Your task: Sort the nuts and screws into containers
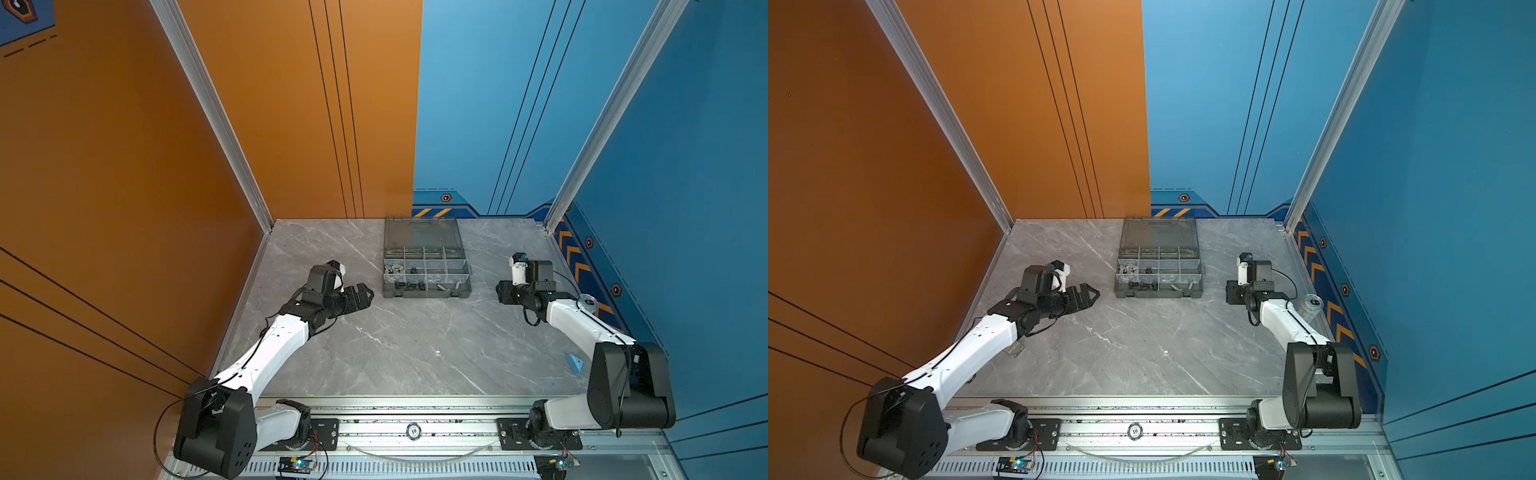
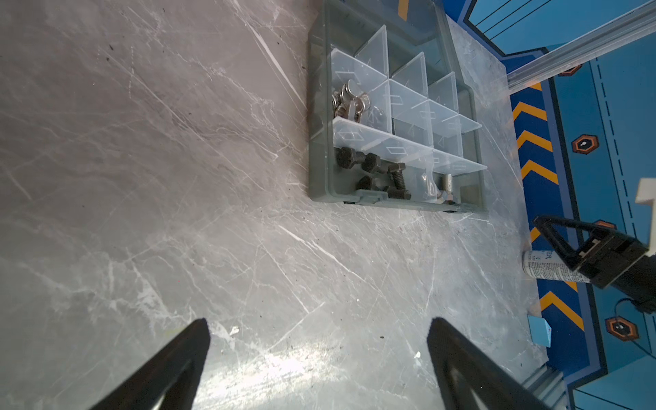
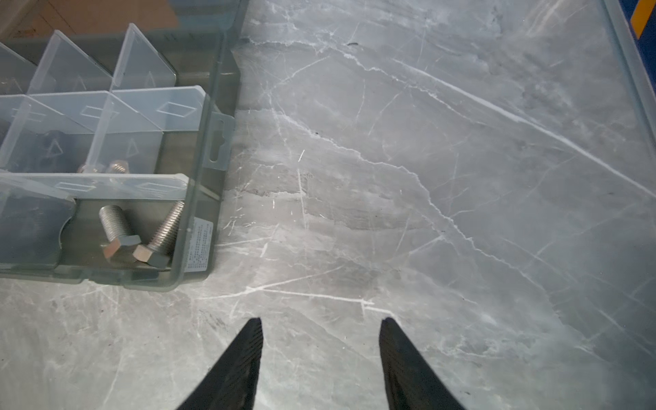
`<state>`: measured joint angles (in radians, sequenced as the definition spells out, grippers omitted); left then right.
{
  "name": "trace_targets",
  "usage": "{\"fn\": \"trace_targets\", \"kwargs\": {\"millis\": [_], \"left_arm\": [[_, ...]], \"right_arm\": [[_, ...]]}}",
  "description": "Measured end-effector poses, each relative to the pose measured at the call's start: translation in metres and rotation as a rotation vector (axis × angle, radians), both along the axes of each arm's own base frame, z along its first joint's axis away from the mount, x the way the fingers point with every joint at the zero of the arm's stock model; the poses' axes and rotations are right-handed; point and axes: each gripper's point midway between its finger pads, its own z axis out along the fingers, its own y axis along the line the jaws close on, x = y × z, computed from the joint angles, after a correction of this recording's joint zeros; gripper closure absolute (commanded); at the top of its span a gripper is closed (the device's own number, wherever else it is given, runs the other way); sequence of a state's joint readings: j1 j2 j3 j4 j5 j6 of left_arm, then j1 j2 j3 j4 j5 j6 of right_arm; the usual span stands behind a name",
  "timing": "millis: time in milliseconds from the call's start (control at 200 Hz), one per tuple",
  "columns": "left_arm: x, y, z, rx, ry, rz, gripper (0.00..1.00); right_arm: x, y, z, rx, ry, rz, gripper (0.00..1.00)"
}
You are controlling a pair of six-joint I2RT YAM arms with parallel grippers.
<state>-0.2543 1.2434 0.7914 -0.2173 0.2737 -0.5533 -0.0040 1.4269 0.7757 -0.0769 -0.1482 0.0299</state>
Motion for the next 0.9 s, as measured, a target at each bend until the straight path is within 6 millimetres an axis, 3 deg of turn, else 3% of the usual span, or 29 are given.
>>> {"fn": "trace_targets", "kwargs": {"millis": [355,601,806,901], "left_arm": [[0.031,0.048,0.001,0.131,-0.162,0.1,0.02],[0.031,0.093,-0.028,0.352,-0.257,0.147,0.02],[0.043,0.128,-0.019,0.474,-0.37,0.207,0.02],[0.045,0.138,-0.027,0.495,-0.395,0.224,0.02]], "right_arm": [[0.014,-0.004,-0.002,-0.022,-0.152,-0.011,0.41],[0.02,-0.009,-0.012,-0.041,-0.21,-0.036,0.4],[0.019,-0.017,-0.011,-0.065,-0.286,-0.074,0.39],[0.015,-0.019,-0.014,-0.064,-0.298,-0.084,0.39]]}}
